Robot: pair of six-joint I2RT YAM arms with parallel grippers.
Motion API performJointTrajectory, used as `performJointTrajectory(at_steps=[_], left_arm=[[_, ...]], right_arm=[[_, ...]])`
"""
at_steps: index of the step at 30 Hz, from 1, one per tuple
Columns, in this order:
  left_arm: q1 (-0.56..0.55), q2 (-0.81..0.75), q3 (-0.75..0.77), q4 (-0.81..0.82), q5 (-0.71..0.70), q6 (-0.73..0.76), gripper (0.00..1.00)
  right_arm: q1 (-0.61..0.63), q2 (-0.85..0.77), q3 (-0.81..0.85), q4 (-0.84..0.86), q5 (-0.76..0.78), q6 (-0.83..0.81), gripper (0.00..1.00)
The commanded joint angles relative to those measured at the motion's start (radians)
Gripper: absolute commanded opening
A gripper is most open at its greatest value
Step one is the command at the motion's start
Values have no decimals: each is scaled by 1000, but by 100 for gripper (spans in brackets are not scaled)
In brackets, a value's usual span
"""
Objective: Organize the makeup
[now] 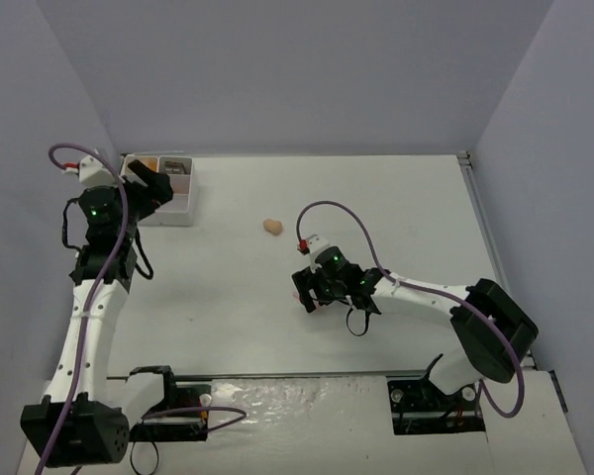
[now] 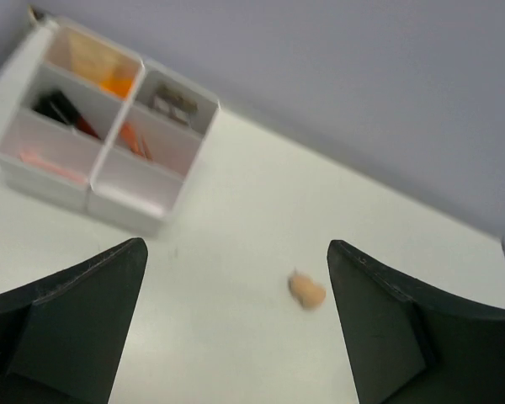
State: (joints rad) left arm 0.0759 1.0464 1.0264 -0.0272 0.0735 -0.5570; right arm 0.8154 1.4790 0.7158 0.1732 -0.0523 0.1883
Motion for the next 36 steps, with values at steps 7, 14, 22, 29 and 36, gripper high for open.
performJointTrajectory(at_steps=[7,14,22,29,36], left_arm=[[-213,-270,-213,-390,167,-14,86],[-268,-362,-341,-386,229,-102,86],[-337,-328,-371,-276,310,-190,86],[-453,-251,-343,-193,295,-232,84],[-541,-240,-332,-104,278,-277,70]], right_arm=[[114,184,108,-46,64,50,60],[187,243,146,-51,159,77,18],[284,156,198,0,243,79,0],[375,-59,60,323,285,23,0],[407,-173,-48,532,298,1,0]])
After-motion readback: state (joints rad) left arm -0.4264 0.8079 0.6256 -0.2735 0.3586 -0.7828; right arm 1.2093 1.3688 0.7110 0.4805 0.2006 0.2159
